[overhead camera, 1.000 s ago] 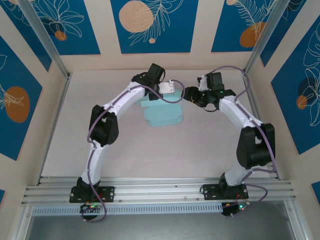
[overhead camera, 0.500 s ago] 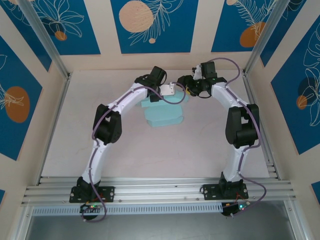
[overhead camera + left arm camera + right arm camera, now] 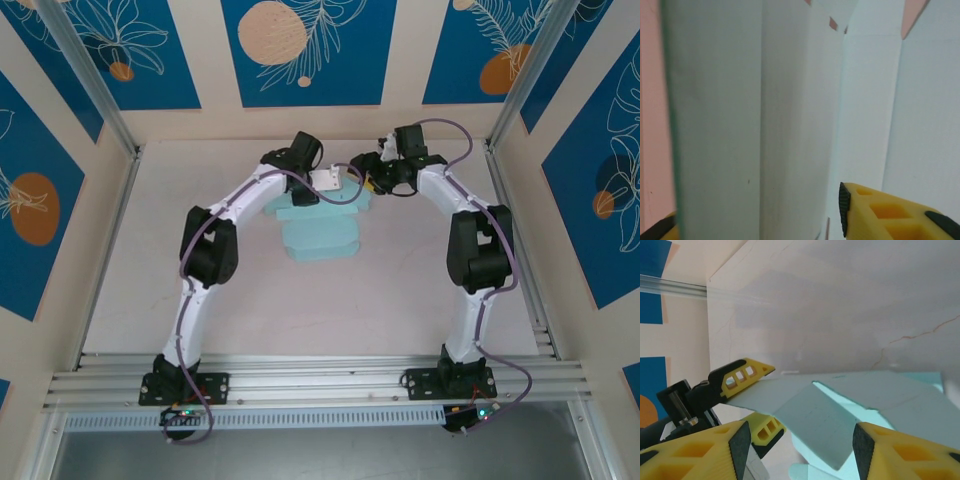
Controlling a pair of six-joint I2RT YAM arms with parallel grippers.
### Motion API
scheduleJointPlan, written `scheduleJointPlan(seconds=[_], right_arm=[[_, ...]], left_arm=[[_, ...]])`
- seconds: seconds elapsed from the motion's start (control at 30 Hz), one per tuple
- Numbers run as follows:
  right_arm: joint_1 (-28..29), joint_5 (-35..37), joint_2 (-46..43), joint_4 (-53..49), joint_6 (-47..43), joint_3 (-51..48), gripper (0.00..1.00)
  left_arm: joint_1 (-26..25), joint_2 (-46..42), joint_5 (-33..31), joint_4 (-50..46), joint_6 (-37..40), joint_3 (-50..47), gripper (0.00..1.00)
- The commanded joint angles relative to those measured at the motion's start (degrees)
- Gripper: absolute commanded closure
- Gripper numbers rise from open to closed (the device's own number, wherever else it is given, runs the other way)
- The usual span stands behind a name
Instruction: Fold the paper box
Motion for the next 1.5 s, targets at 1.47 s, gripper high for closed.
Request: scheduleJointPlan(seconds=[1.47], right_arm=[[4.6, 2.0, 13.3, -6.5, 5.4, 14.8, 0.57]], left_arm=[[-2.0, -11.6, -5.1, 31.8, -0.6, -25.6, 0.69]])
